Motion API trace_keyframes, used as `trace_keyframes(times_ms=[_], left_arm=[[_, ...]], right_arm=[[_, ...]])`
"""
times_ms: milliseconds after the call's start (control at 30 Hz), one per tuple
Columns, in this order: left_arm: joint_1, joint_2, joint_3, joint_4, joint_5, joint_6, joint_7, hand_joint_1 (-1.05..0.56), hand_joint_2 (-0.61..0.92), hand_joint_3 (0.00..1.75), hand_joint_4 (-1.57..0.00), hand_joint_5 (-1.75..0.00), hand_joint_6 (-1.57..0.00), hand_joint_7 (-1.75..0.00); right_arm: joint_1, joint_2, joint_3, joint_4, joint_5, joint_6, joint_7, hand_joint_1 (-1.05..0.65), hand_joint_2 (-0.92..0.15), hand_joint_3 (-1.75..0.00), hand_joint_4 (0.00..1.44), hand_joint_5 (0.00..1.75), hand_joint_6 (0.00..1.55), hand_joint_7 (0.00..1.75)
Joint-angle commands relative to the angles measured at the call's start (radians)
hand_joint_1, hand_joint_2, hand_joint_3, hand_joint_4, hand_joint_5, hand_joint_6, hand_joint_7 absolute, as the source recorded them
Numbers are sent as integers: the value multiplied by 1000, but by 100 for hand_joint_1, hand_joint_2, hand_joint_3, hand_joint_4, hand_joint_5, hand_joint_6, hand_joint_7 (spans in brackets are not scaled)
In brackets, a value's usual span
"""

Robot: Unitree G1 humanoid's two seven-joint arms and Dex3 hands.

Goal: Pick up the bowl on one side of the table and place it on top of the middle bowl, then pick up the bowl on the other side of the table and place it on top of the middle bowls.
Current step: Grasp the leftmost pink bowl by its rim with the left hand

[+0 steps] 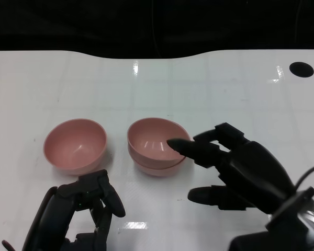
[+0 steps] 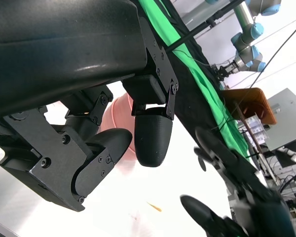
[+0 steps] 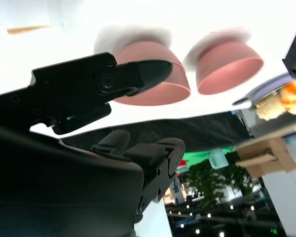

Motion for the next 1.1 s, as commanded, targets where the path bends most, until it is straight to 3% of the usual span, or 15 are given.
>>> trace_keyframes(times_ms=[33, 367, 467, 500, 533, 600, 700, 833, 867, 933, 1000, 1100], left_arm=[[2, 11, 10, -14, -11, 10, -1, -8, 33, 146, -88, -175, -81, -153], [-1, 26, 34, 0, 3, -15, 7, -10, 32, 146, -87, -169, -81, -148], [-4, 27, 40, 3, 10, -17, 13, -10, 32, 145, -88, -168, -81, -146], [-5, 26, 44, 5, 12, -15, 17, -10, 32, 145, -88, -167, -81, -145], [-6, 25, 47, 4, 12, -13, 18, -10, 33, 144, -88, -165, -81, -142], [-4, 24, 53, -1, 7, -6, 16, -10, 33, 142, -87, -160, -82, -137], [-1, 21, 58, -5, 11, -4, 19, -10, 34, 141, -88, -158, -82, -134], [-6, 23, 79, 3, 37, -40, 48, -8, 39, 131, -83, -139, -83, -110], [-11, 26, 87, 6, 48, -56, 58, -8, 41, 124, -81, -131, -83, -99], [-18, 33, 98, 8, 65, -77, 72, -7, 43, 117, -79, -123, -83, -88], [-24, 41, 110, 7, 90, -96, 85, -6, 48, 104, -77, -114, -83, -76], [-33, 63, 132, -15, 145, -102, 104, -10, 61, 68, -70, -110, -82, -55]], right_arm=[[55, -38, -56, -26, 60, -56, -4, -35, -92, -7, 30, 85, 60, 14], [145, -59, -152, 28, 191, -252, -11, -22, -92, -10, 51, 101, 82, 27], [163, -55, -170, 33, 240, -274, 6, -19, -87, -22, 54, 112, 82, 44], [171, -51, -180, 38, 259, -288, 5, -15, -77, -44, 61, 120, 83, 57], [176, -46, -187, 43, 274, -299, 4, -10, -58, -82, 68, 129, 83, 75], [180, -38, -196, 54, 279, -319, -4, -7, -43, -110, 74, 137, 83, 90], [185, -28, -205, 61, 274, -329, -4, -6, -39, -118, 76, 139, 83, 95], [191, -7, -214, 69, 273, -322, -9, -3, -33, -136, 81, 163, 85, 108], [189, 0, -215, 73, 272, -325, -15, -3, -27, -148, 86, 170, 86, 120], [185, 10, -219, 79, 266, -332, -21, -2, -23, -156, 91, 173, 87, 130], [183, 17, -221, 83, 259, -335, -25, -3, -19, -162, 95, 174, 86, 140], [184, 25, -221, 76, 258, -302, -13, -6, -17, -166, 96, 175, 81, 153]])
